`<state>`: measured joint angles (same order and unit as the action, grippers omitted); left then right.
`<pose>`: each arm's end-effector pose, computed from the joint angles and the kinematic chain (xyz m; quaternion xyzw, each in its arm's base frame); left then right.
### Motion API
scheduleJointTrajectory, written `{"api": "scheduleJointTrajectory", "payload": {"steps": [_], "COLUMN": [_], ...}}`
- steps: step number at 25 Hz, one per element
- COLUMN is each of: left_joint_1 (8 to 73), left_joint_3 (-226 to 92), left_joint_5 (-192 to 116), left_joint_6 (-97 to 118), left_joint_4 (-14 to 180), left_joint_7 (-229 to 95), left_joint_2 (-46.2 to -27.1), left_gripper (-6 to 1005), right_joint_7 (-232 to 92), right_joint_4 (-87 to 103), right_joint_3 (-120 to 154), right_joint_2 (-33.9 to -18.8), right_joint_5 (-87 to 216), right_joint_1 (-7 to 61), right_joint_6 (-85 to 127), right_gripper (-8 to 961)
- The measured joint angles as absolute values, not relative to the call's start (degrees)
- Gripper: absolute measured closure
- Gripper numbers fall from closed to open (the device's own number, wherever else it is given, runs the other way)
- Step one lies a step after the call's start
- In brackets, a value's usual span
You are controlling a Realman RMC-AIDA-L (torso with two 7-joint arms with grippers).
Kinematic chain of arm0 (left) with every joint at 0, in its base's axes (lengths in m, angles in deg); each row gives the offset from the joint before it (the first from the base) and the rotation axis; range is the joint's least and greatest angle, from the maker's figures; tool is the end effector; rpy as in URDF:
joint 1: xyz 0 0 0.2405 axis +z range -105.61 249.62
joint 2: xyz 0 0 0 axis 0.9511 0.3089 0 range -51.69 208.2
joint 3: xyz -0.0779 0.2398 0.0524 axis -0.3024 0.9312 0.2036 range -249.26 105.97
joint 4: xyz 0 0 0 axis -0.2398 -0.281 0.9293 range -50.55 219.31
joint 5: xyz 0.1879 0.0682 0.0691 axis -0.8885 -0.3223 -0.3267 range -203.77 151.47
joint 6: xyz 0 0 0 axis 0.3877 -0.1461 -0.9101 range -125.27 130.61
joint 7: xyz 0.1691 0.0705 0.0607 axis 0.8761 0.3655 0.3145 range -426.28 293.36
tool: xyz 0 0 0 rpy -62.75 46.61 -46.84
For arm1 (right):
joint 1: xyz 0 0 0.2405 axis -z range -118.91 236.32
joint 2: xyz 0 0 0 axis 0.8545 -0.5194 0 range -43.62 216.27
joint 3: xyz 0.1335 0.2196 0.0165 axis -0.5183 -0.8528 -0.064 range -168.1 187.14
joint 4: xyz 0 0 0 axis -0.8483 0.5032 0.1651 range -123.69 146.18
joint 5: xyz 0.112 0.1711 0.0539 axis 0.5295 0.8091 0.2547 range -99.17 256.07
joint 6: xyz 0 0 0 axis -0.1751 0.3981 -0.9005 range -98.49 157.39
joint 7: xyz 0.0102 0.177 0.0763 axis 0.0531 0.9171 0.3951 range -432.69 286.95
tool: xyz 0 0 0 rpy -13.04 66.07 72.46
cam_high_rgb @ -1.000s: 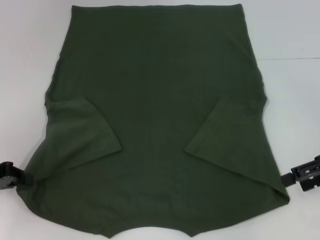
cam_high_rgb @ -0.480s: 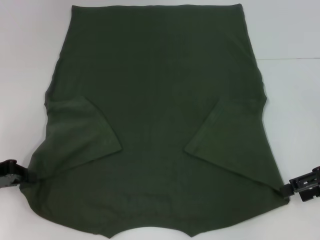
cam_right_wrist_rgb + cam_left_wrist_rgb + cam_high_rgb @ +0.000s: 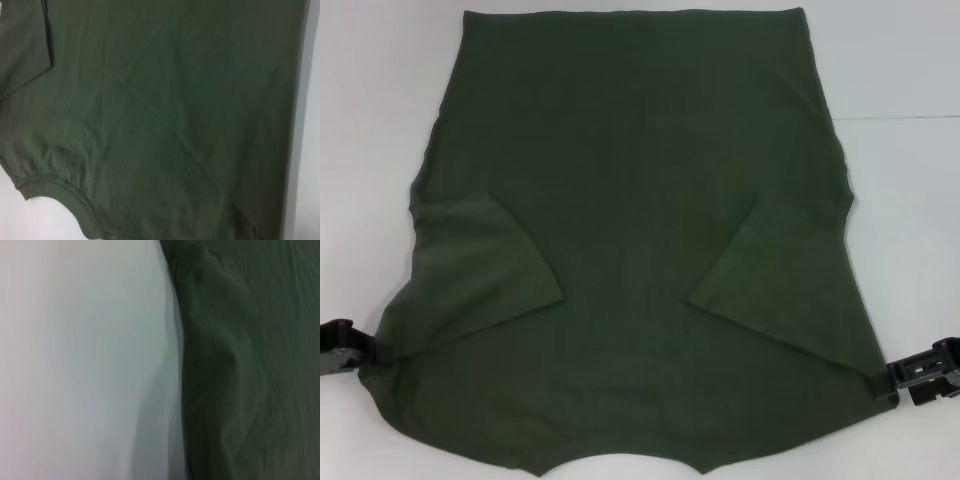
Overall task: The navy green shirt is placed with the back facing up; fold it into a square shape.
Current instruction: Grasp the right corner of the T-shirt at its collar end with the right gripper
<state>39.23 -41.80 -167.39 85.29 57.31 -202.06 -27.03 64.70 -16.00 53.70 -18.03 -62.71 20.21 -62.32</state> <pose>-0.3671 0.3449 0.0204 -0.7010 -0.6948 -0.0866 0.1356 0.3272 0.3359 0.0052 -0.7617 0.6462 -0.0292 0.0376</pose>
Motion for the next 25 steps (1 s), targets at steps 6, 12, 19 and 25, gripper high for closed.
{"api": "scheduleJointTrajectory", "payload": {"steps": [6,12,19,25], "left_joint_1": [39.31,39.38,39.48,39.38], "left_joint_3": [-41.83,-41.82,-41.86,-41.91], "left_joint_5": [-167.25,-167.14,-166.96,-166.94], "left_joint_6": [85.29,85.28,85.29,85.29], "left_joint_4": [57.31,57.31,57.31,57.31], "left_joint_7": [-201.82,-201.67,-201.64,-201.63], "left_joint_2": [-27.03,-27.03,-27.03,-27.04], "left_gripper": [995,995,994,994], "right_joint_7": [64.68,64.60,63.88,63.62], "right_joint_4": [-16.00,-16.00,-14.71,-14.55], "right_joint_3": [53.73,53.90,54.01,53.94], "right_joint_2": [-18.49,-18.94,-19.20,-19.56], "right_joint_5": [-62.75,-62.95,-62.97,-62.95], "right_joint_1": [20.16,19.98,19.56,19.43], "right_joint_6": [-61.65,-60.71,-59.37,-59.15], "right_gripper": [23,23,22,22]}}
